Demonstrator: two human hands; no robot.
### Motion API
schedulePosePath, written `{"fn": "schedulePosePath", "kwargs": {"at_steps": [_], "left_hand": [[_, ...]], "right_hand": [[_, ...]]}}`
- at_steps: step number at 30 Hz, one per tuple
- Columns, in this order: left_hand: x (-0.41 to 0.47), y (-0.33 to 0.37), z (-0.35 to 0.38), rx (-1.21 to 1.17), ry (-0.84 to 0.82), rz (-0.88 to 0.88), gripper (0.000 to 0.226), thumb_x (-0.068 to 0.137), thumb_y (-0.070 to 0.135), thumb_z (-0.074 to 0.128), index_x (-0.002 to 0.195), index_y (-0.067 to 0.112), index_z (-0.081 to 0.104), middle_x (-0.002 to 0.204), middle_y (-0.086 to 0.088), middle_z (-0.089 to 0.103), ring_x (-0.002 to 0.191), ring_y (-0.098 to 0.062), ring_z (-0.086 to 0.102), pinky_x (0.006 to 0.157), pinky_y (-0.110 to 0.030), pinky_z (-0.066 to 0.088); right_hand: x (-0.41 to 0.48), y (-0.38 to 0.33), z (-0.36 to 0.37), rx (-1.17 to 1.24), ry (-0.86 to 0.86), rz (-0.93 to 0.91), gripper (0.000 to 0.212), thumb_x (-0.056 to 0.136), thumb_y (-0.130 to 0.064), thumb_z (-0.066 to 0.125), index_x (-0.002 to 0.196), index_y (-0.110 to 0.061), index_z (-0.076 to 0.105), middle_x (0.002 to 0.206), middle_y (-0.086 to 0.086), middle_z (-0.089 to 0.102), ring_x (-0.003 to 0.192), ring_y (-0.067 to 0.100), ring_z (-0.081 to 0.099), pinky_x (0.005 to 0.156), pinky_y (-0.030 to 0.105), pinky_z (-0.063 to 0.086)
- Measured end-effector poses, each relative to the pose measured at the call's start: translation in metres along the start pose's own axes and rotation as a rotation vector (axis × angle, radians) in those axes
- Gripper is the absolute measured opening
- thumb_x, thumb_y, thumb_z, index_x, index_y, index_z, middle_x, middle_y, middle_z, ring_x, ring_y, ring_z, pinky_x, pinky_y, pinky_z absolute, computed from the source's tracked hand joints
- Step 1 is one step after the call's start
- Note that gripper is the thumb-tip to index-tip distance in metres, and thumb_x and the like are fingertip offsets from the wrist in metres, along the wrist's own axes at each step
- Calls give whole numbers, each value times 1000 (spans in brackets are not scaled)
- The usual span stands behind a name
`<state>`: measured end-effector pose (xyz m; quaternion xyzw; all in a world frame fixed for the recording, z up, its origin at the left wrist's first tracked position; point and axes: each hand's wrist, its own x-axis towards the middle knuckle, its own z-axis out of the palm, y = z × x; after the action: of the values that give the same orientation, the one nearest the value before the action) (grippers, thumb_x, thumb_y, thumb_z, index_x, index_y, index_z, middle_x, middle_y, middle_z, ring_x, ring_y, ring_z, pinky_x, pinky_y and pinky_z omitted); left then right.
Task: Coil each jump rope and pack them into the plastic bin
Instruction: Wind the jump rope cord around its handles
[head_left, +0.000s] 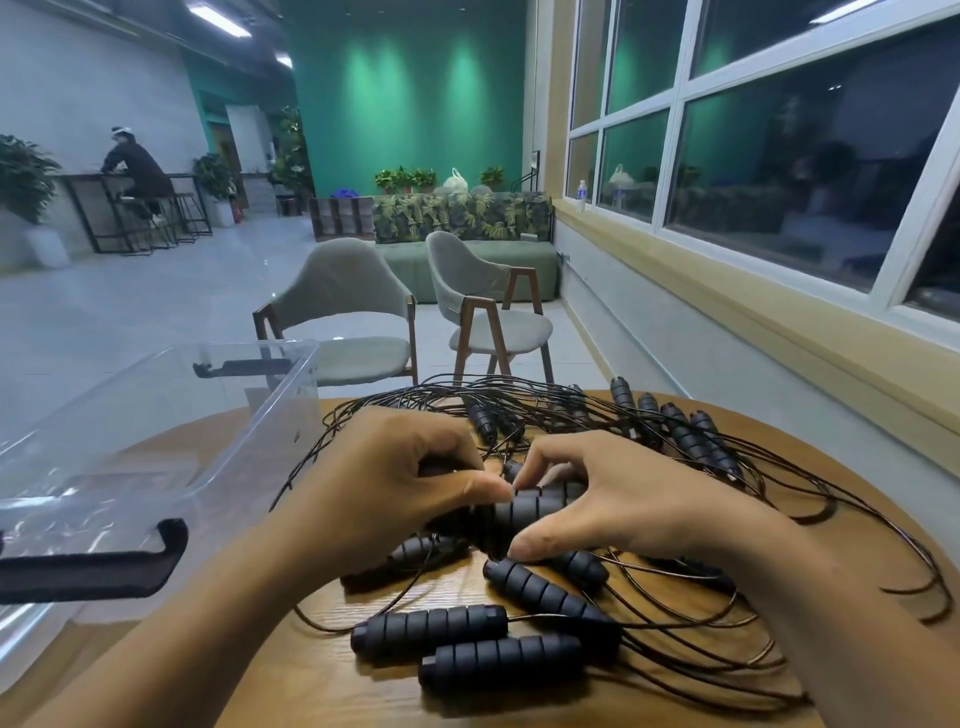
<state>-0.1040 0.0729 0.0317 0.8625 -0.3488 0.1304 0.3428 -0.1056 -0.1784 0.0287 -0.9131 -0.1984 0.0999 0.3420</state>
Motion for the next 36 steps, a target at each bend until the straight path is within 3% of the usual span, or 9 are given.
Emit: {"fn": "schedulePosePath", "kwargs": {"at_steps": [4, 8, 12, 15, 18, 22, 27, 31, 36], "left_hand": [[1, -3, -1, -111, -49, -16, 21, 79, 50, 79, 83, 29, 76, 79, 7, 72, 74, -18, 69, 59, -29, 58], [3, -9, -2, -307, -105, -16, 22, 85, 43, 81, 81, 23, 74, 73, -5, 66, 65, -21, 60, 57, -30, 46], [3, -8, 0, -521, -148, -14, 20, 88, 37, 75, 78, 21, 70, 69, 4, 59, 64, -9, 52, 61, -17, 41], [3, -6, 1, -593, -127, -20, 25, 92, 43, 70, 80, 21, 68, 73, 7, 63, 66, -5, 57, 64, -14, 45], [-2, -4, 5, -372, -18, 49, 17, 90, 31, 60, 77, 20, 61, 77, 21, 68, 71, 6, 63, 66, -13, 51], [-1, -10, 19, -209, 75, -157, 37, 103, 35, 54, 66, 30, 58, 58, 19, 58, 53, 0, 51, 51, -17, 39], [5, -9, 27, -202, 30, -92, 32, 103, 59, 41, 94, 40, 65, 62, 13, 55, 53, -4, 48, 50, -22, 39], [5, -2, 28, -83, -2, -83, 28, 100, 52, 42, 106, 37, 65, 72, 20, 64, 58, -7, 58, 53, -24, 47], [3, -5, 30, 67, -14, -75, 31, 102, 52, 43, 112, 36, 67, 85, 18, 68, 75, -7, 65, 66, -30, 53]], "right_hand": [[-4, -4, -1, 32, -111, -22, 43, 76, -54, 93, 111, -43, 71, 115, -16, 70, 108, 1, 65, 92, 34, 50], [-12, -7, -6, 148, -191, -70, 39, 80, -41, 93, 113, -37, 74, 119, -8, 72, 111, 15, 69, 99, 45, 57], [-16, -8, -6, 310, -244, -151, 38, 78, -33, 92, 111, -30, 73, 119, 9, 73, 109, 38, 68, 92, 63, 54], [-15, -5, -6, 525, -302, -195, 38, 75, -27, 87, 109, -19, 70, 105, 18, 69, 79, 28, 62, 62, 36, 51], [-12, -3, -4, 793, -335, -244, 47, 75, -18, 85, 113, -2, 62, 98, 18, 61, 70, 18, 61, 57, 19, 51], [-8, 0, -4, 995, -232, -314, 89, 74, -42, 95, 130, 11, 49, 99, 17, 63, 68, 15, 60, 53, 17, 46], [-6, -4, -4, 1050, 20, -317, 88, 79, -41, 89, 138, 11, 49, 111, 21, 71, 69, 14, 53, 53, 20, 40], [-3, -8, -6, 1018, 255, -238, 57, 88, -30, 77, 127, 7, 58, 108, 24, 75, 65, 16, 57, 49, 21, 45], [2, 2, -13, 821, 508, -146, 61, 75, -35, 95, 115, -3, 61, 99, 34, 73, 64, 30, 56, 48, 35, 45]]}}
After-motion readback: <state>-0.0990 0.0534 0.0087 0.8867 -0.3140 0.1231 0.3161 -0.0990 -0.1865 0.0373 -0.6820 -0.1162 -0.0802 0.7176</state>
